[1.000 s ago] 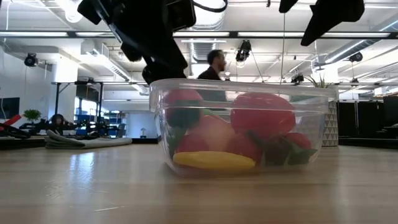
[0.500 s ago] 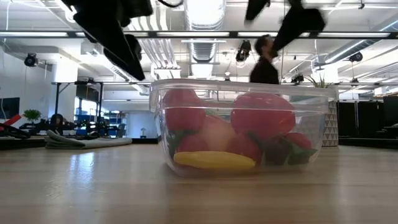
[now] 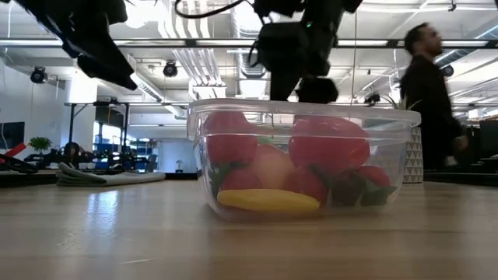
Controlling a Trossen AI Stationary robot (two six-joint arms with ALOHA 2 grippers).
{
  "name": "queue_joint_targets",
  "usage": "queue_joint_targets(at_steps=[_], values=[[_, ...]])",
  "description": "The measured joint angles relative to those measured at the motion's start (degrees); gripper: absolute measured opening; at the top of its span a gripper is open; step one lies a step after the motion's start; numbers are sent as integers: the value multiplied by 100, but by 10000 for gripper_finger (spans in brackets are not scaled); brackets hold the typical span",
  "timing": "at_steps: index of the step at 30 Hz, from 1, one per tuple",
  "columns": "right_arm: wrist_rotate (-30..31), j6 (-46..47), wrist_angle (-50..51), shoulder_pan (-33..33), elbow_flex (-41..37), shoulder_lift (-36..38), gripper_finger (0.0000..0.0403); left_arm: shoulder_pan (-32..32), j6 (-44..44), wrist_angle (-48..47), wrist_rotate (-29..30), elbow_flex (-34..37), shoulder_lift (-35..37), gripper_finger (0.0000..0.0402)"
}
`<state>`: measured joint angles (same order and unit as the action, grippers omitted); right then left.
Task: Pick and placing Produce into tupperware
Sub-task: Put the red strawberry into the transparent bin
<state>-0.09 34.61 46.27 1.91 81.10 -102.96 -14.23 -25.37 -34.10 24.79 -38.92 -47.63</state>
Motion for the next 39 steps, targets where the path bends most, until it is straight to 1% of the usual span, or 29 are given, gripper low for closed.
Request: queue_joint_targets(at_steps=[5,8,12,17,23,25,33,39], values=[[-335,-581,-240,-121,334,-558,364,1,18,44,547,453,704,313],[-357,-799,-211,-187,565,-956,364,1,17,46,866,642,1022,313],[-351,-1025,-212,-268,828,-1377,363,1,21,-22,974,759,1268,313],[-556,-1402,-167,-329,1150,-1828,363,1,66,-46,1003,763,1315,313],[-624,-1495,-111,-337,1465,-2123,362,1,72,-148,1005,811,1251,313],[-624,-1512,-108,-337,1543,-2161,353,1,72,-171,1004,857,1234,313],[-633,-1444,-75,-384,1531,-2214,295,1,66,-103,1001,967,1180,313],[-619,-1422,-111,-411,1514,-2398,285,8,54,-97,1001,971,1161,313]])
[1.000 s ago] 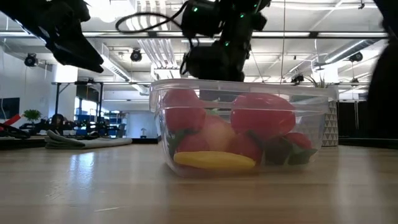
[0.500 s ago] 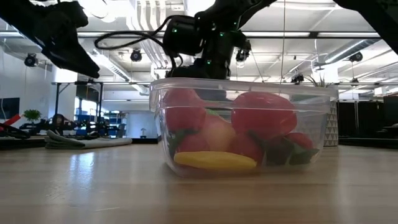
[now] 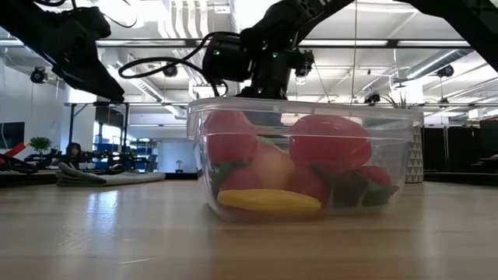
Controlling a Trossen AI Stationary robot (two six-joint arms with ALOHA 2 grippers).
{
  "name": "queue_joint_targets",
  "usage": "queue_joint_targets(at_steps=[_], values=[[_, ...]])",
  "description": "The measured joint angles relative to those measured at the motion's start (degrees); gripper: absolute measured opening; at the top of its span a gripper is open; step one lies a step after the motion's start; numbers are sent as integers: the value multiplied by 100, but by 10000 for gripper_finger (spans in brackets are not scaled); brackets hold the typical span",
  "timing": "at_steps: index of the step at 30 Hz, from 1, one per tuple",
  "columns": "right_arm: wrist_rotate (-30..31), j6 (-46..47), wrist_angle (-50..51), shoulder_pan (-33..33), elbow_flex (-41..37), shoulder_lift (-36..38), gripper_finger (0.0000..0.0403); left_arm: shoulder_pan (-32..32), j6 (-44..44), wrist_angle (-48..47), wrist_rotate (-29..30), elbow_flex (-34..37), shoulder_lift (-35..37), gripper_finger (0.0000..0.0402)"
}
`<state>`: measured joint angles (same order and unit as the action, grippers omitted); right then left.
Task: Pick and placing Produce into tupperware
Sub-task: Put the red strawberry into the transparent bin
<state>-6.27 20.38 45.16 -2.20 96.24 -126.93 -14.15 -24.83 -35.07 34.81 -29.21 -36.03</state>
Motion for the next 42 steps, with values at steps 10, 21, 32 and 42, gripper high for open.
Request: queue_joint_targets(at_steps=[10,21,32,42], values=[[145,68,-43,-32,13,-59,267,20,-10,4,-2,0,-25,313],[486,192,-34,-38,0,-61,188,28,-32,27,-2,0,-27,313],[550,212,71,-47,-2,-36,134,28,-35,214,-1,-2,-48,313],[462,591,515,-42,-13,885,121,28,-34,400,-7,-7,-162,313]])
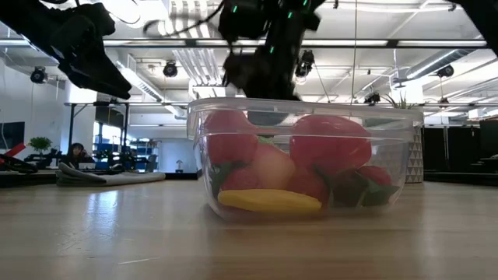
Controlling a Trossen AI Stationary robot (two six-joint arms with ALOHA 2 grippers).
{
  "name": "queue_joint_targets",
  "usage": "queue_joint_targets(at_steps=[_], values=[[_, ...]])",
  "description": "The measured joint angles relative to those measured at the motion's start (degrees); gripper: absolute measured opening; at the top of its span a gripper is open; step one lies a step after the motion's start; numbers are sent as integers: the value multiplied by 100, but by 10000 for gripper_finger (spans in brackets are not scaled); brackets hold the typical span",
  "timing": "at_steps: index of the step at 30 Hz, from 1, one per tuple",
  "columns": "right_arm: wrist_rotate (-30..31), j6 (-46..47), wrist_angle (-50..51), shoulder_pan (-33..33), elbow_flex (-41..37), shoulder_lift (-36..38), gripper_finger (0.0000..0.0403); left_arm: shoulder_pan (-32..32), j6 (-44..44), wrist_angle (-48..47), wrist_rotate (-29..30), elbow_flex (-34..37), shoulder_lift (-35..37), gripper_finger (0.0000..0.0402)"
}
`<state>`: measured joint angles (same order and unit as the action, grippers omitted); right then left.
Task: Pick and placing Produce into tupperware
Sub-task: Put the red strawberry into the transparent bin, then return to Home Position
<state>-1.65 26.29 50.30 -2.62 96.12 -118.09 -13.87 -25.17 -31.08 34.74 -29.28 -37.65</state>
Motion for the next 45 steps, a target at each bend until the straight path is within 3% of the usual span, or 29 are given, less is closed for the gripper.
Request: queue_joint_targets(at_steps=[7,15,20,29,32,37,41,45], values=[[-775,301,414,408,-53,944,125,0,4,173,-9,-57,-130,313],[-1226,999,407,1128,-428,928,127,0,0,416,-214,-70,-362,313],[-712,1365,421,1451,-455,739,148,0,-138,490,-537,-70,-571,313],[28,1853,483,1674,-392,847,234,-2,-446,515,-1149,-206,-903,313],[712,1830,477,1745,-247,1162,251,-2,-154,471,-1150,-496,-799,313],[1780,1015,617,1774,-173,1864,265,-2,332,39,-1371,-1211,-421,313],[1670,1849,536,1722,-173,2560,267,-2,493,77,-1625,-1582,-89,313],[1671,1012,-479,1964,-286,3160,264,-2,735,283,-2141,-1695,231,313]])
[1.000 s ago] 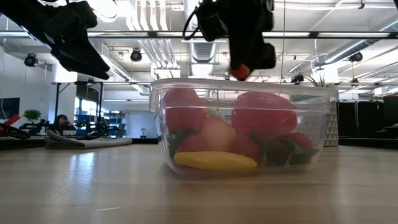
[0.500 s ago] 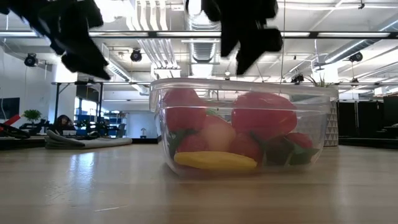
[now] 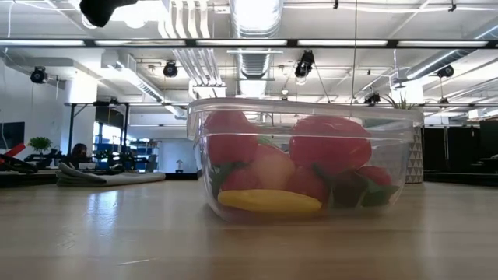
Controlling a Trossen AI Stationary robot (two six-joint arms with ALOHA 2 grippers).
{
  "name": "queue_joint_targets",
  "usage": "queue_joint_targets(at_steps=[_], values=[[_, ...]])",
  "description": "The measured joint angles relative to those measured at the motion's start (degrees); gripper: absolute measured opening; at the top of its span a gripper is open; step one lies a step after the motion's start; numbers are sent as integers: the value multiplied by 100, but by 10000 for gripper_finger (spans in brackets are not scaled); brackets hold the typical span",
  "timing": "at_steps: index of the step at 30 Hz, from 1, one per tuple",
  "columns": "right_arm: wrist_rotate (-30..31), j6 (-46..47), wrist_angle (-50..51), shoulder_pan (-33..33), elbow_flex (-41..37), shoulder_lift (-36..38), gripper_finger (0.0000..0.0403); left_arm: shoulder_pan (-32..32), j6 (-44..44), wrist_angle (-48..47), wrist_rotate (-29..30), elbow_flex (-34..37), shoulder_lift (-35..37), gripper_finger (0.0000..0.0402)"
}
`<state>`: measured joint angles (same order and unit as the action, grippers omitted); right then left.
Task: Pick and placing Produce into tupperware
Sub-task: Return to Home Position
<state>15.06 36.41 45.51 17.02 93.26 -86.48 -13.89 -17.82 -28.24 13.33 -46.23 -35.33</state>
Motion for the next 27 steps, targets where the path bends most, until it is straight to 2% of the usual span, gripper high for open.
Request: queue_joint_targets(at_steps=[2,5,7,11,13,17,20,25,27], values=[[-211,-422,-542,48,-222,217,263,-2,63,134,-227,45,162,313],[-685,-519,-1314,3,-898,527,264,-4,8,215,-298,298,349,313],[-1195,-458,-2291,-73,-1606,660,267,2,-52,697,-437,618,440,313],[-2370,-281,-4936,-190,-3189,712,269,0,-82,2247,-1057,1454,673,313],[-2664,-78,-5621,-317,-3739,815,267,4,-91,2631,-1100,1747,714,313],[-2639,200,-5567,-537,-4452,1447,264,178,-125,2259,-1025,1853,798,313],[-2550,193,-5519,-625,-4890,2275,264,360,-114,1650,-1007,1757,1149,313],[-1585,67,-5103,-652,-5584,3742,271,620,-90,951,-932,1675,2056,313],[-1486,65,-4956,-627,-5848,4241,271,651,-112,964,-884,1688,2427,313]])
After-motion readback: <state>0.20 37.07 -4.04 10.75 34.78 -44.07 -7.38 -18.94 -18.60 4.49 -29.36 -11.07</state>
